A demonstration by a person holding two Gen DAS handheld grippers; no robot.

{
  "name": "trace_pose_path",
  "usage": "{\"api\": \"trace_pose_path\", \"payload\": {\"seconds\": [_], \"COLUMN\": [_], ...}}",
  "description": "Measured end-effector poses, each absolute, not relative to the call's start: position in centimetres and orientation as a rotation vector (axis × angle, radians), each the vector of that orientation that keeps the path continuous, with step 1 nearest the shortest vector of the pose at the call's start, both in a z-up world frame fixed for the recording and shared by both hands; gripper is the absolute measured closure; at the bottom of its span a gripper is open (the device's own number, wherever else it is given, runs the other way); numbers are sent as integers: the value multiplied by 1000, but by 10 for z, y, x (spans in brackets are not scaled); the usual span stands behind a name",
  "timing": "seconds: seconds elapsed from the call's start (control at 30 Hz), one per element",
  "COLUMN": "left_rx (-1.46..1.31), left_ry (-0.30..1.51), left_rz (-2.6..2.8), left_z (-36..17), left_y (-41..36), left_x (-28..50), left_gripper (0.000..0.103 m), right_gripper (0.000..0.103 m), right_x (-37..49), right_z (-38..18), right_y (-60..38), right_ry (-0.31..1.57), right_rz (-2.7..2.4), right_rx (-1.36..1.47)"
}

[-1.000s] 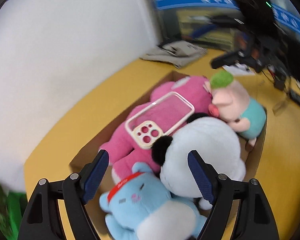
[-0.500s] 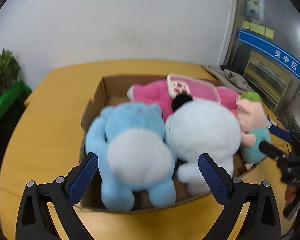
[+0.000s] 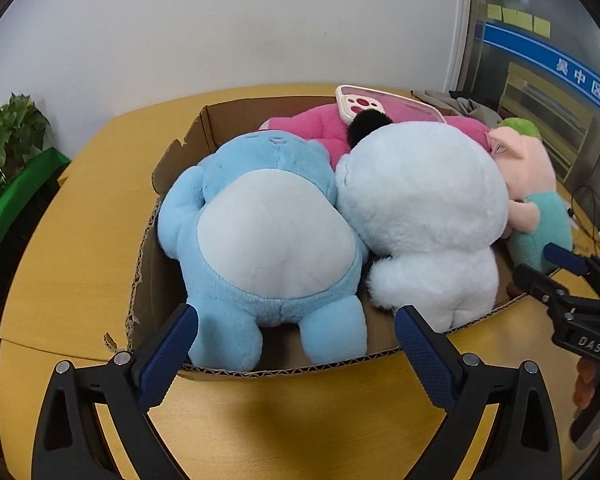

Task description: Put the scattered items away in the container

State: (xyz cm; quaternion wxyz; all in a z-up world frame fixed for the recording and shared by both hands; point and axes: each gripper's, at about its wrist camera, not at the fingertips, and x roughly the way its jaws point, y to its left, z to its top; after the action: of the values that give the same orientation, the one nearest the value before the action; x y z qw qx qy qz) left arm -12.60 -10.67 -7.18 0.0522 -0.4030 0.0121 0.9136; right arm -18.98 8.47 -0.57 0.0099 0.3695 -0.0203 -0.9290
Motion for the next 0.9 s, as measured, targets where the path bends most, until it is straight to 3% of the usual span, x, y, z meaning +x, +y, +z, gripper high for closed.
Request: {"api": "trace_pose_path", "payload": {"seconds": [0.33,0.43,0.9], "left_rx": [-1078,-1051,-1032], "left_ry": [-83,-47,-57], "left_rz": [2868,2895,2889], "left_z": [-2,12,14], "left_y": [-94,-76,-35], "left_x": [-101,-90,-74], "left_gripper": [0,0,0], "right_gripper": [18,17,17], "right_x": [-175,-169,-155], "right_z": [35,48,45], "right_y": [93,95,118], "right_ry": [-56,-37,-42], "right_rz": [-3003,-3056,-3099], "right_rx": [1040,993,1042]}}
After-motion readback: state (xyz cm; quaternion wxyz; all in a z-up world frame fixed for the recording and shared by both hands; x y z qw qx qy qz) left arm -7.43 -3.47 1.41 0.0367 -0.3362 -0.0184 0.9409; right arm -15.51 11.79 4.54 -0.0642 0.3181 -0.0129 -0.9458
